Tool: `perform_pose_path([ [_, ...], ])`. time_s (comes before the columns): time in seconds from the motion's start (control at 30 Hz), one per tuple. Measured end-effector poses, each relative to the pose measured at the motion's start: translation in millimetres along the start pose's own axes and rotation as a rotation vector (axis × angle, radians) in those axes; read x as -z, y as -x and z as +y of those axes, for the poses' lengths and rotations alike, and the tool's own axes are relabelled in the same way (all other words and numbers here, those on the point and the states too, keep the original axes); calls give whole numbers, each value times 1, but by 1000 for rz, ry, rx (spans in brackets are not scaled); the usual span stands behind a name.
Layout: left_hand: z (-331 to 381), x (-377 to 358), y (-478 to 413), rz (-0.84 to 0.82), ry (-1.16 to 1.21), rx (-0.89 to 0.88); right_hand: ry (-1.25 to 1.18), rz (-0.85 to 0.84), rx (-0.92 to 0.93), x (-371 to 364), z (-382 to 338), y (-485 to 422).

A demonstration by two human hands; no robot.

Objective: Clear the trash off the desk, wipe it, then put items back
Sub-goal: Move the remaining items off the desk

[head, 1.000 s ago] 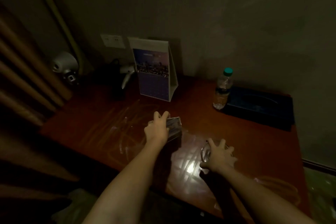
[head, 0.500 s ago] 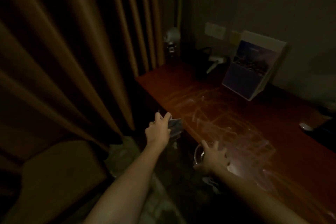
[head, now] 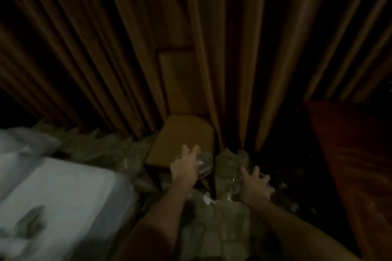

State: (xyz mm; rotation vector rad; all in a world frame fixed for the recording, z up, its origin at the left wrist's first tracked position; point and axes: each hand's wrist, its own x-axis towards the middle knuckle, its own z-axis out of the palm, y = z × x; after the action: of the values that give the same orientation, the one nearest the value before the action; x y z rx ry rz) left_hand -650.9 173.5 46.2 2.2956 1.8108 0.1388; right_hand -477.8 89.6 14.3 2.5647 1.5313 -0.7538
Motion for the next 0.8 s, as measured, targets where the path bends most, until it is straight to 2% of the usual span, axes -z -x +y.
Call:
perform_pose_path([
  [0.17,-79,12,40,42,25,379,61,-100,308,-7,-70,-12],
  [0.27,-109,11,84,142,108,531,161,-132,463,-22,-102,-7],
  [0.4,-154,5,152,164,82,726,267,-249,642,-51,-146,21],
  [0.5,-186,1,193,169,84,837,320,-311,746,-71,-183,46],
  [0.8,-323,14,285,220,95,1106,406,-347,961,-156,-322,132],
])
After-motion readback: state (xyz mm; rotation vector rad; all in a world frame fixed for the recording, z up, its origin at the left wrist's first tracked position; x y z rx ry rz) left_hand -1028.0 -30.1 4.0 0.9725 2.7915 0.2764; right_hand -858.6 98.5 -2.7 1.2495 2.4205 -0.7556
